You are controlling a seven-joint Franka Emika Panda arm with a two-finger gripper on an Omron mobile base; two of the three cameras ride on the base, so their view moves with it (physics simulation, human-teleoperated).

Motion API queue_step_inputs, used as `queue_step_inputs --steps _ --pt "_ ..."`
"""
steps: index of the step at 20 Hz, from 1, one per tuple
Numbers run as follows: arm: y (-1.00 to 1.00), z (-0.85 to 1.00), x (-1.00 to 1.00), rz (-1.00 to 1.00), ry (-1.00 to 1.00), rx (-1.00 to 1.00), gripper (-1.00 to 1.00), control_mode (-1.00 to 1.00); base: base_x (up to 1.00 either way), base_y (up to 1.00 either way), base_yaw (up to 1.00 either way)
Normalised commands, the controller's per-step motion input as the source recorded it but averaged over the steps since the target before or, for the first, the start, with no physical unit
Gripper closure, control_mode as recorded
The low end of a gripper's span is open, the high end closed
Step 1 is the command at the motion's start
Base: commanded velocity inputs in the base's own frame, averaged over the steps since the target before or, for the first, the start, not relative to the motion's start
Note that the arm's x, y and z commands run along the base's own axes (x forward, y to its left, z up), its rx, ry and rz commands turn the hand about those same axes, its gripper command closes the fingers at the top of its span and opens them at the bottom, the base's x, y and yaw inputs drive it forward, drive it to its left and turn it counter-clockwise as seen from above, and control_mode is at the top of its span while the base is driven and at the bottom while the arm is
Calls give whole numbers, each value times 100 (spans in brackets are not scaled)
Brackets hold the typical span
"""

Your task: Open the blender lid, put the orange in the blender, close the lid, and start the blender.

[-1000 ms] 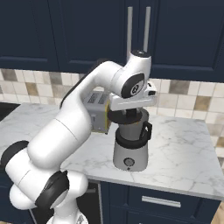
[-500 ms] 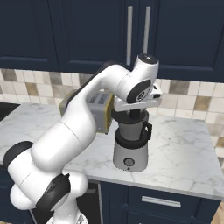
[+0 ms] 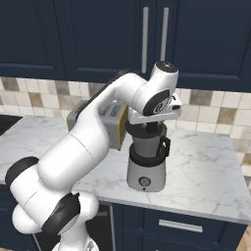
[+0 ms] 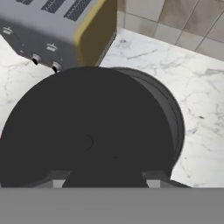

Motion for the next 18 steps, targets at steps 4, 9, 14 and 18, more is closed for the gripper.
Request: queue_step_inputs --steps 4,9,14,18 --pt "-2 -3 10 0 0 0 100 -100 0 0 0" --pt "0 -16 8 0 0 0 100 -100 0 0 0" --pt "0 -20 0 0 0 0 100 -100 0 0 0" --pt "0 -15 12 0 0 0 100 -100 0 0 0"
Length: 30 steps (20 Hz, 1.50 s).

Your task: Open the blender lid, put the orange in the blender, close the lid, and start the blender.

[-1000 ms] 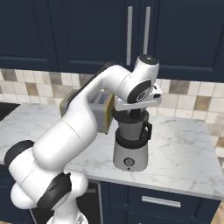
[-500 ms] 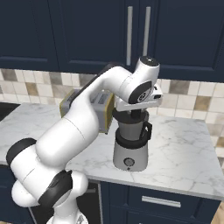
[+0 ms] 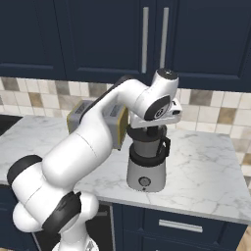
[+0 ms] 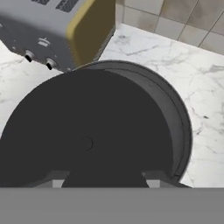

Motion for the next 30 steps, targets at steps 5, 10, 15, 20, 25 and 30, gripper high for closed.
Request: queue_step_inputs --steps 5,10,15,20,25,30 --pt "0 -3 32 -1 0 0 100 -100 0 0 0" --pt "-1 -6 34 -1 0 0 100 -100 0 0 0" --pt "-12 -19 17 0 0 0 100 -100 0 0 0" --pt "-25 -14 0 0 0 0 100 -100 0 0 0" --pt "-12 -4 0 0 0 0 100 -100 0 0 0" --pt "0 34 0 -2 0 -2 100 -100 0 0 0"
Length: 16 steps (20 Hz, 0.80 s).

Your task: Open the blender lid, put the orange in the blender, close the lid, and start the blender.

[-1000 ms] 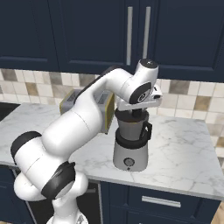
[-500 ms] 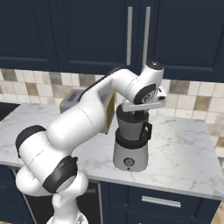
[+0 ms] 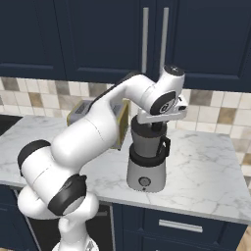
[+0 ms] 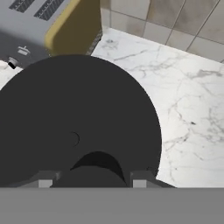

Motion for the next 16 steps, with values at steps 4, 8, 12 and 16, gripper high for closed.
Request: queue_step_inputs --steps 4,8,12,16 --pt "0 51 0 -2 -1 -8 100 -100 0 0 0" --pt "0 11 -8 -1 0 -8 100 -100 0 0 0" --pt "0 -3 -19 0 -1 -5 100 -100 0 0 0" --pt "0 -13 -7 0 -1 -1 100 -100 0 0 0"
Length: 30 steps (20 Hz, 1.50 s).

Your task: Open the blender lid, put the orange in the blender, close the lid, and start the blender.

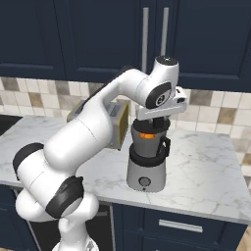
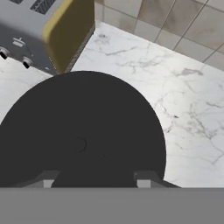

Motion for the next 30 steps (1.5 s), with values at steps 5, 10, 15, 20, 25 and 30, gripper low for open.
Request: queue_step_inputs --steps 5,10,15,20,25,30 --pt "0 -11 0 0 -2 0 100 -100 0 0 0" --pt "0 -18 0 0 0 0 100 -100 0 0 0" --pt "0 -13 0 0 0 0 100 -100 0 0 0" --pt "0 -6 0 0 0 0 100 -100 0 0 0" --pt "0 -6 0 0 -1 0 100 -100 0 0 0" --pt "0 -8 0 0 -1 2 100 -100 0 0 0"
